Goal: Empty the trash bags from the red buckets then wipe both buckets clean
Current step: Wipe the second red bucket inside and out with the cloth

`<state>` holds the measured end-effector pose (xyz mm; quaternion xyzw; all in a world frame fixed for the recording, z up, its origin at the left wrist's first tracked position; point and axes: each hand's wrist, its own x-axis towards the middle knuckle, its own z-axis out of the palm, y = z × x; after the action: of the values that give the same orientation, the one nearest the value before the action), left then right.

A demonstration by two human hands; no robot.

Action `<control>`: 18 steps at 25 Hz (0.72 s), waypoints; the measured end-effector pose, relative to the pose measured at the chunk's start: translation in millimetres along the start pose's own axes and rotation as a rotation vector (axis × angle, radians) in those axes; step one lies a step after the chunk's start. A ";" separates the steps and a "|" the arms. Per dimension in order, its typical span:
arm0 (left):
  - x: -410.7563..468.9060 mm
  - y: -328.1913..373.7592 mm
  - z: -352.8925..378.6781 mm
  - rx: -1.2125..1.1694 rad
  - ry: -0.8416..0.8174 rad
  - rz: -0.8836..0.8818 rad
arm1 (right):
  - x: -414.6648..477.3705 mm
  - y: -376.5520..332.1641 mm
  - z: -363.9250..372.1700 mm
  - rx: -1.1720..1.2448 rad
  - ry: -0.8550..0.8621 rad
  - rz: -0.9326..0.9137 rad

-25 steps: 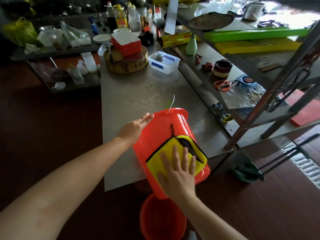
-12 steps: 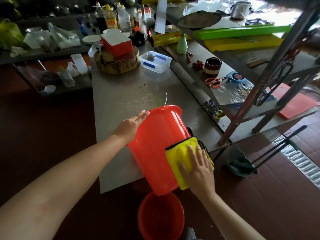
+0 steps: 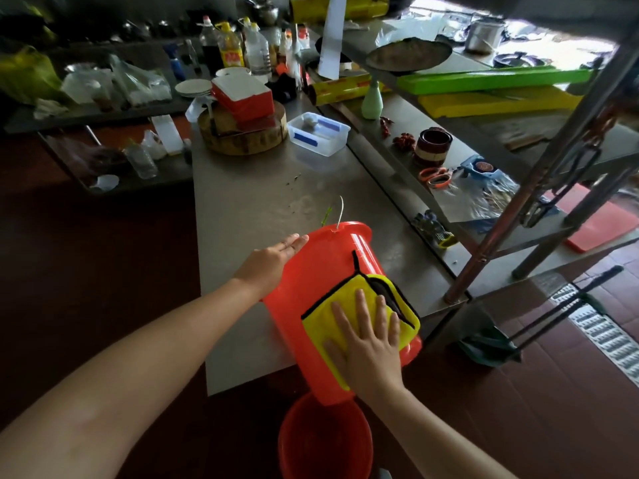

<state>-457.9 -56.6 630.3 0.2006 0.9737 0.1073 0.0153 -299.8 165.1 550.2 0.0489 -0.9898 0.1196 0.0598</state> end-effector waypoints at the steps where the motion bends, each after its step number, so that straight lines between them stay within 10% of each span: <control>1: 0.7 0.4 -0.7 -0.009 0.001 0.002 | 19.5 -8.2 -1.7 -0.012 -0.016 0.013; 8: 6.0 -4.9 -2.2 -0.064 -0.006 -0.017 | 127.0 -46.0 -18.7 -0.016 -0.113 0.103; 18: -1.7 -11.5 2.3 -0.088 0.005 -0.022 | -15.1 34.2 6.5 -0.075 0.046 -0.020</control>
<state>-460.7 -67.1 625.6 0.1887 0.9702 0.1504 0.0231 -289.4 197.8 534.0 0.0536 -0.9914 0.0828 0.0854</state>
